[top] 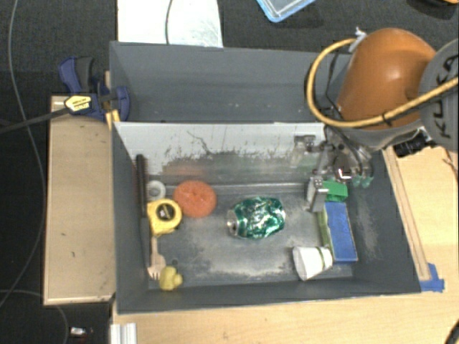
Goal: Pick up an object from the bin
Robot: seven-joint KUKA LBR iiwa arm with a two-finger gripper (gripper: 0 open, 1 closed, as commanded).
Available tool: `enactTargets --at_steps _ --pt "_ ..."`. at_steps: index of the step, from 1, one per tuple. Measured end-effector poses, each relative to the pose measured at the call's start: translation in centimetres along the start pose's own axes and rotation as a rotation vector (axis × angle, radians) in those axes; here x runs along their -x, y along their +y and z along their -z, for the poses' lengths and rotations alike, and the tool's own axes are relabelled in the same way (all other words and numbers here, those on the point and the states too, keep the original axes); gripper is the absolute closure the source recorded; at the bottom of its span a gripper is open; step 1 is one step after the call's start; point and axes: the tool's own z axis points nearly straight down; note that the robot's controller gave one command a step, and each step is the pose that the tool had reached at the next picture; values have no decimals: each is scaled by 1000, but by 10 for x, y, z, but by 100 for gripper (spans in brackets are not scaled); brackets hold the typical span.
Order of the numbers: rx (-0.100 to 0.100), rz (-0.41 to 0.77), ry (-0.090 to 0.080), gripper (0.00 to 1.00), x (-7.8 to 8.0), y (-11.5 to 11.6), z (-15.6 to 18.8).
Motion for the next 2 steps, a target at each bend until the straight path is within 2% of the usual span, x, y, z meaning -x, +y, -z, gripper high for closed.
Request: enactTargets --at_steps 1,2 --pt "0 0 -8 0 1 0 4" --pt "0 14 -14 0 8 6 -59"
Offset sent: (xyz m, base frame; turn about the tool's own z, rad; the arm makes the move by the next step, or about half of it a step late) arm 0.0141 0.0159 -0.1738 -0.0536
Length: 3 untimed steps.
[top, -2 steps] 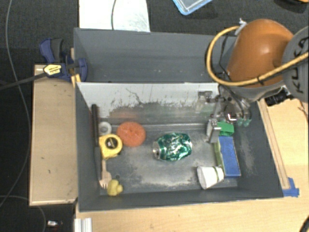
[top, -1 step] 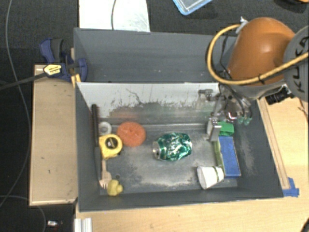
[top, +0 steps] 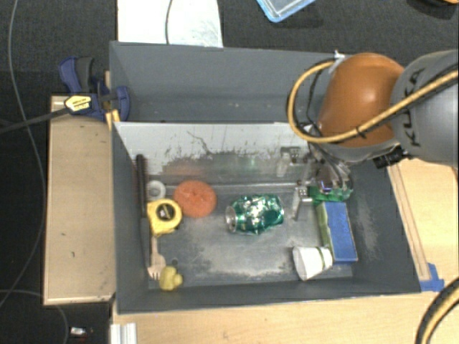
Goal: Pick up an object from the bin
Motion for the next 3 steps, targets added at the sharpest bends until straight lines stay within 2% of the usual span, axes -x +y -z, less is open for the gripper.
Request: enactTargets --at_steps 1,2,3 --pt "0 -59 -8 0 -8 -11 -76" --pt "0 117 -5 0 2 10 -104" --pt "-1 -96 -7 100 9 15 -112"
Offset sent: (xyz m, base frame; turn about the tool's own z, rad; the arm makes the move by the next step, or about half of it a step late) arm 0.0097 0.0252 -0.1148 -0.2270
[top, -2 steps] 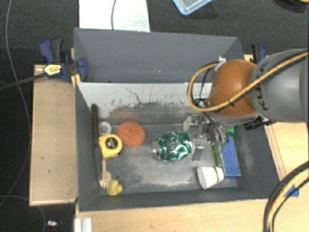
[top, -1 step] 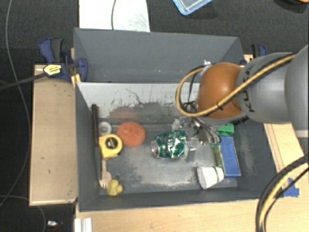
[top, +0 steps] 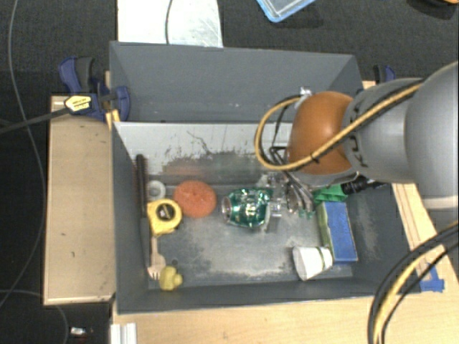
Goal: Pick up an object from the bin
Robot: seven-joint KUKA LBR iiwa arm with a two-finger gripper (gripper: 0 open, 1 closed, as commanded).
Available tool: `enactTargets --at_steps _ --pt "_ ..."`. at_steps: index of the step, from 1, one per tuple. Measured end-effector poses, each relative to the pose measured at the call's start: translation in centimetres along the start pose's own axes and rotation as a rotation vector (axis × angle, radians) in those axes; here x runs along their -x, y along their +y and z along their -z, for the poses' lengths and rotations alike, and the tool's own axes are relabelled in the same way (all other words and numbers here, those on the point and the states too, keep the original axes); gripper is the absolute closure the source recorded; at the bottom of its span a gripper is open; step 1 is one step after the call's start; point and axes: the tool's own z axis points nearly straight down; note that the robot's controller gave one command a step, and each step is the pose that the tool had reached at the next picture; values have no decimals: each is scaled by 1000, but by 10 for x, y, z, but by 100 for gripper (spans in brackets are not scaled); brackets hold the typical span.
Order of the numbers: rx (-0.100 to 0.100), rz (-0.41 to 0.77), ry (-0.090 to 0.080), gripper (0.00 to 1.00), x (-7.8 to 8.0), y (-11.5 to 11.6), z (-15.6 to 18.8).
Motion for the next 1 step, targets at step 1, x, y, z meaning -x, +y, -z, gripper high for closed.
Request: enactTargets --at_steps 1 --pt "0 0 0 100 0 0 0"
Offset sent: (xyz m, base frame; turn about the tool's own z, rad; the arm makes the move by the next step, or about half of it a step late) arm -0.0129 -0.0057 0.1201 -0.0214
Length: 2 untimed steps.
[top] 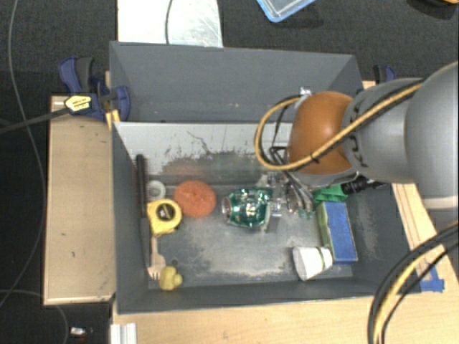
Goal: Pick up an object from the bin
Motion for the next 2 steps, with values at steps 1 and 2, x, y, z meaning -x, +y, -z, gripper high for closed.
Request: enactTargets --at_steps 1,2 --pt "-1 10 6 100 -8 -4 61" --pt "0 19 -6 100 -4 1 60"
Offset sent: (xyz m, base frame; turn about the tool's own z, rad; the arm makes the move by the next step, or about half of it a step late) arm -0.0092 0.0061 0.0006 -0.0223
